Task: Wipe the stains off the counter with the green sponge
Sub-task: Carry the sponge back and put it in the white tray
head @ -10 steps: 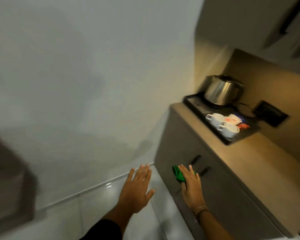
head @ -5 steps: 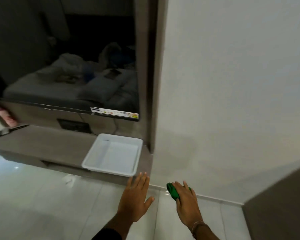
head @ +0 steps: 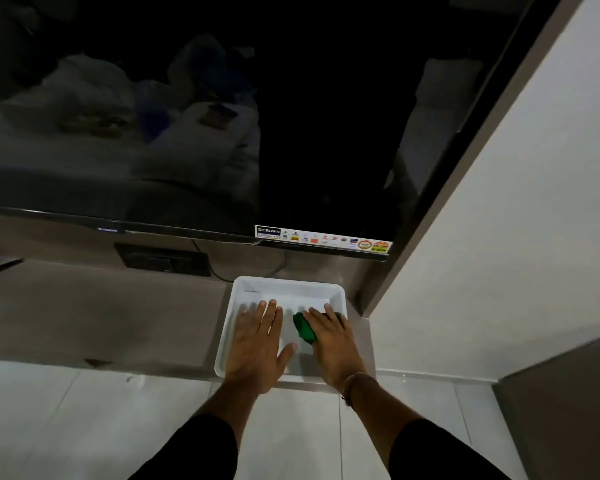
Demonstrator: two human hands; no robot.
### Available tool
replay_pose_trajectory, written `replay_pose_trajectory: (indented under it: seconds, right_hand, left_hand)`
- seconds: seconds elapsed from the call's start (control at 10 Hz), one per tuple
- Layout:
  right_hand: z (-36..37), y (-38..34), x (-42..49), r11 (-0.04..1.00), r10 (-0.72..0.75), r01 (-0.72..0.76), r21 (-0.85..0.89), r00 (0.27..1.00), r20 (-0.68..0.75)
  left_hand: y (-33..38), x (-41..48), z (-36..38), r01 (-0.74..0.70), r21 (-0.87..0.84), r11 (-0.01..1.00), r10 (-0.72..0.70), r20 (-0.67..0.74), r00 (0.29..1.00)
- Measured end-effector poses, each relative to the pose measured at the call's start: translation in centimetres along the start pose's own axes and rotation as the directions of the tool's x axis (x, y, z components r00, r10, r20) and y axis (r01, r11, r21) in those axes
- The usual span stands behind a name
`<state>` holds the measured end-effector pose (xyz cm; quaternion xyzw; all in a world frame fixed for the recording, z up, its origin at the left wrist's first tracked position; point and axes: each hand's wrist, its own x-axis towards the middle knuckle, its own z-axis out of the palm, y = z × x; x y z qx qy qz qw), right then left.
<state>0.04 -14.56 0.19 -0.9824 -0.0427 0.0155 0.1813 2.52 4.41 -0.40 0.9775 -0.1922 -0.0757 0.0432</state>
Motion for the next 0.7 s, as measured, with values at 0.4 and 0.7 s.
replay_pose_trajectory:
  seconds: [0.4,0.7]
  right_hand:
    - [6.3,2.0,4.2,0.976,0.12,-0.073,-0.203,0.967,0.227]
    - [5.4,1.7,4.7,0.98,0.106,-0.055,-0.192,0.958,0.265]
  left_hand:
    - [-4.9,3.8,4.9,-0.026,0.031,0.999,0.025,0.037,0.999]
    - [-4.6,3.5,3.8,-0.015,0.077,0.997,0.01,0.068,0.998]
